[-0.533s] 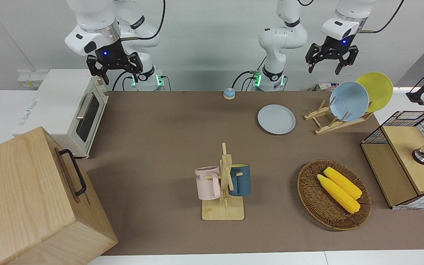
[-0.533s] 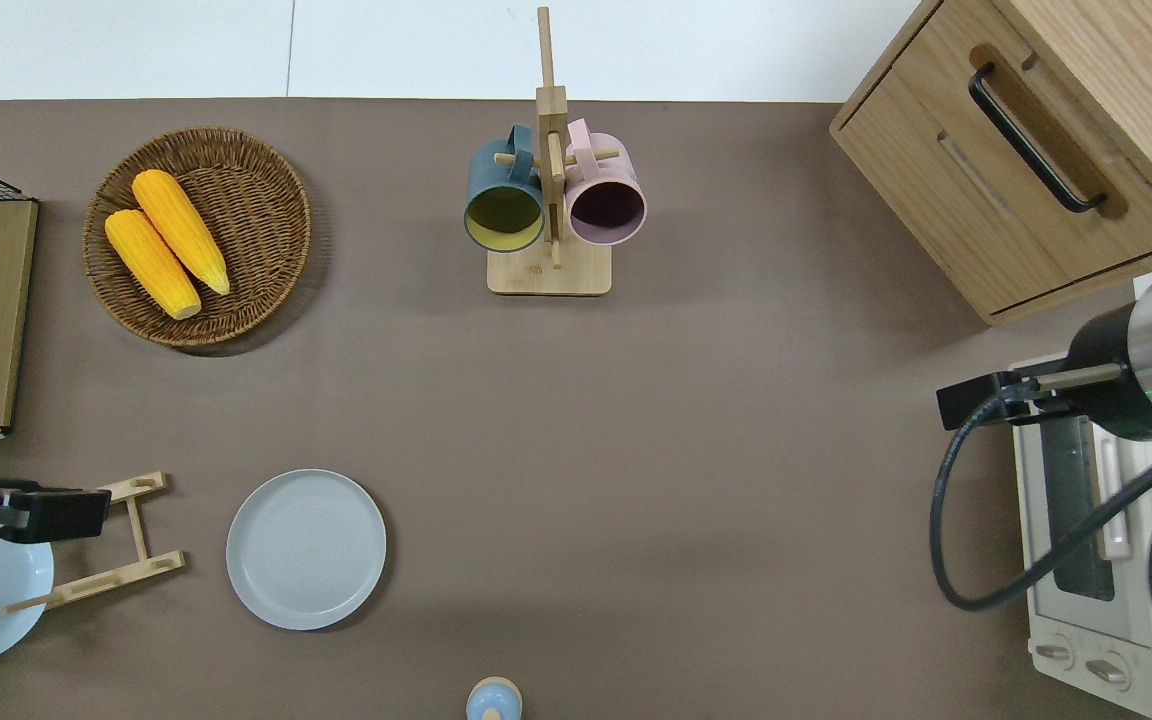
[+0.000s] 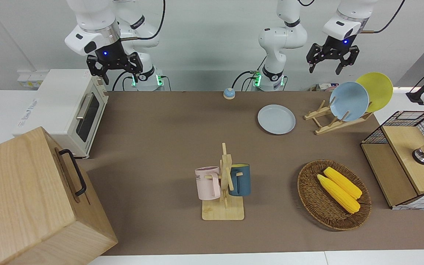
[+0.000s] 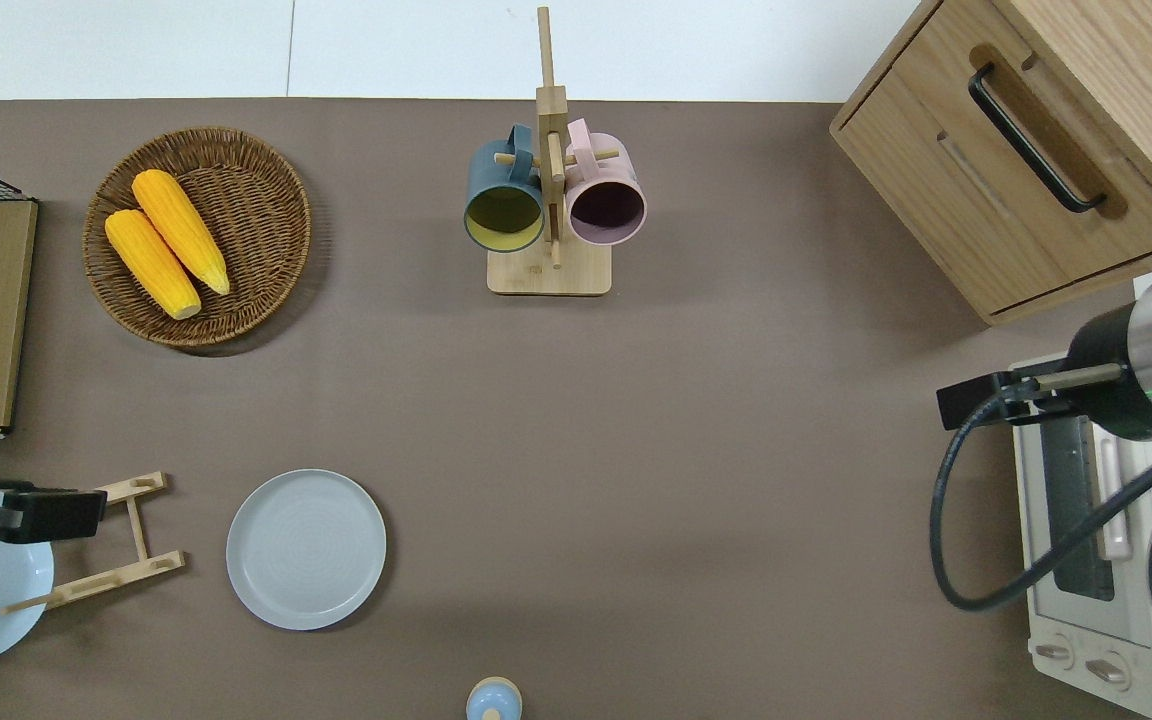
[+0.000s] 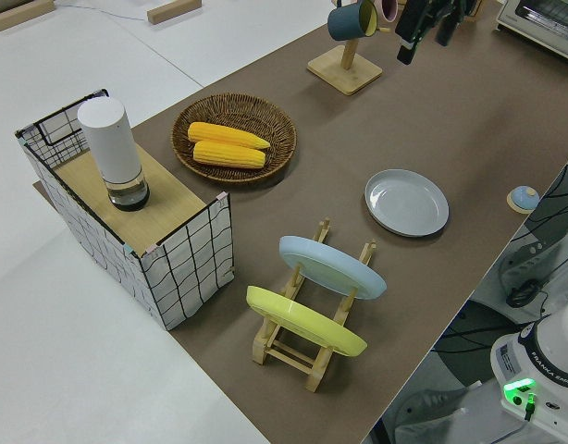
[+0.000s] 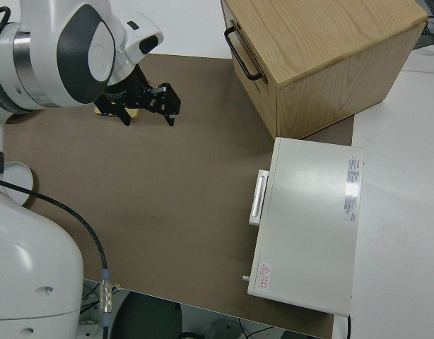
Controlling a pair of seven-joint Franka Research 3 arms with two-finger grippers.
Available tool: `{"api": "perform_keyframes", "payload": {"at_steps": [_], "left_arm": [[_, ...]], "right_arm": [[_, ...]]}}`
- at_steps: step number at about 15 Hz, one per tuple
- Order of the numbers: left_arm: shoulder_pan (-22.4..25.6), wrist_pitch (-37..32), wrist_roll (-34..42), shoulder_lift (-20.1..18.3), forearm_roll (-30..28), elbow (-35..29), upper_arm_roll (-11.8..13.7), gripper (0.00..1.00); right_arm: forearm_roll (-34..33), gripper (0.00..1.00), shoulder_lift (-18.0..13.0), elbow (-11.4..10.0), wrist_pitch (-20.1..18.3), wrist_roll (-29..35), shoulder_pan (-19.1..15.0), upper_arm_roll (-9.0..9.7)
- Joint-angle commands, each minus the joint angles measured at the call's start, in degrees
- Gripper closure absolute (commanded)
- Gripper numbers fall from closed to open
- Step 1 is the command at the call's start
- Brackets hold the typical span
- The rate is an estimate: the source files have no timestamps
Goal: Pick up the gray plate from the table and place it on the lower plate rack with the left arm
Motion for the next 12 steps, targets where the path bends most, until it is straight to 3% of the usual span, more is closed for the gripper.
{"api": "perform_keyframes", "payload": {"at_steps": [1, 12], "left_arm": [[-0.45, -0.26, -0.35, -0.35, -0.52, -0.87, 0.43, 0.01], [-0.54, 2.72, -0.97, 0.09, -0.52, -4.81, 0.08, 0.01]], "right_arm": [[0.59, 0.011, -0.14, 0.35, -0.75, -0.08, -0.56, 0.32], [0.59, 0.013, -0.14, 0.35, -0.75, -0.08, -0.56, 0.32]]}}
